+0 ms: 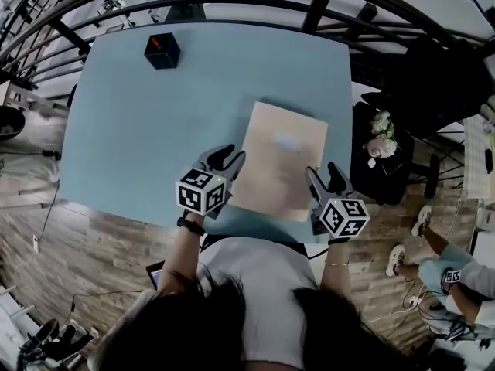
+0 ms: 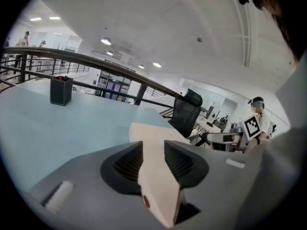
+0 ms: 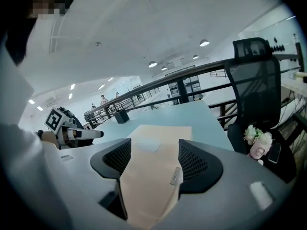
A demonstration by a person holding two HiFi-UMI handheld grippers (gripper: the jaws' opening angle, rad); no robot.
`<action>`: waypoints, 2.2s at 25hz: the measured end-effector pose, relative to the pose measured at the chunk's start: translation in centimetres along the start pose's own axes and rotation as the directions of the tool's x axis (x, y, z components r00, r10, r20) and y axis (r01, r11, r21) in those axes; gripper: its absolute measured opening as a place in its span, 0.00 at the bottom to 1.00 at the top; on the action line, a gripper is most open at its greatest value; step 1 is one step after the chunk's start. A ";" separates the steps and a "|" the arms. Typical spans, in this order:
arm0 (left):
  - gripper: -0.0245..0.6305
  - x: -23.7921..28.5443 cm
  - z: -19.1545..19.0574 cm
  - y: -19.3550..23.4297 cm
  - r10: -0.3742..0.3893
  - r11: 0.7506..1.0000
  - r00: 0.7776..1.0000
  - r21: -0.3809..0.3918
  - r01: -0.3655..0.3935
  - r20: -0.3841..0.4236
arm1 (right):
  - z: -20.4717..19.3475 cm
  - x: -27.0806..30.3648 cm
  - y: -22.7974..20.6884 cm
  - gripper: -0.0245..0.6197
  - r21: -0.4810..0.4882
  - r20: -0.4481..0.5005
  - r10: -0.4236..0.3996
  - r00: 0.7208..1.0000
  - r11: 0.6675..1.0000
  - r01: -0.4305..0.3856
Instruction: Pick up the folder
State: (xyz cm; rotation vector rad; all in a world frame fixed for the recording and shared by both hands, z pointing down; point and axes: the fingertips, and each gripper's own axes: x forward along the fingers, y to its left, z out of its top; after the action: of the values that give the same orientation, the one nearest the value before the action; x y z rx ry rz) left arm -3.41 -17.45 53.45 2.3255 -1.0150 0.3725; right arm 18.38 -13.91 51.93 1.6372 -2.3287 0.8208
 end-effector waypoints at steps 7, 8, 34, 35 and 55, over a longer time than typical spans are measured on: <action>0.26 1.4 -2.8 0.9 -0.031 0.999 0.995 -0.037 0.027 -0.092 | -2.8 0.4 -1.4 0.48 0.065 -0.049 -0.015 0.999 0.998 0.018; 0.26 1.5 -3.3 1.0 -0.034 0.998 0.994 -0.050 0.029 -0.101 | -3.3 0.5 -1.5 0.48 0.081 -0.057 -0.010 0.998 0.997 0.015; 0.26 4.0 -6.7 2.9 -0.225 0.881 0.971 -0.443 0.168 -0.078 | -8.7 2.7 -3.8 0.48 0.357 -0.154 0.089 0.984 0.934 -0.028; 0.27 4.0 -6.9 3.1 -0.226 0.878 0.971 -0.449 0.166 -0.082 | -8.7 2.8 -3.9 0.48 0.367 -0.154 0.092 0.984 0.930 -0.029; 0.32 4.0 -7.8 4.0 -0.265 0.827 0.963 -0.524 0.205 -0.043 | -10.3 3.2 -3.2 0.56 0.613 -0.225 0.375 0.899 0.772 -0.169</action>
State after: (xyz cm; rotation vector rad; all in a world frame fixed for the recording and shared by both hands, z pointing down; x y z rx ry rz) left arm -3.87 -17.31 63.08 1.8806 -0.6552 0.1086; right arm 18.36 -11.84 63.00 1.1720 -2.2096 1.8758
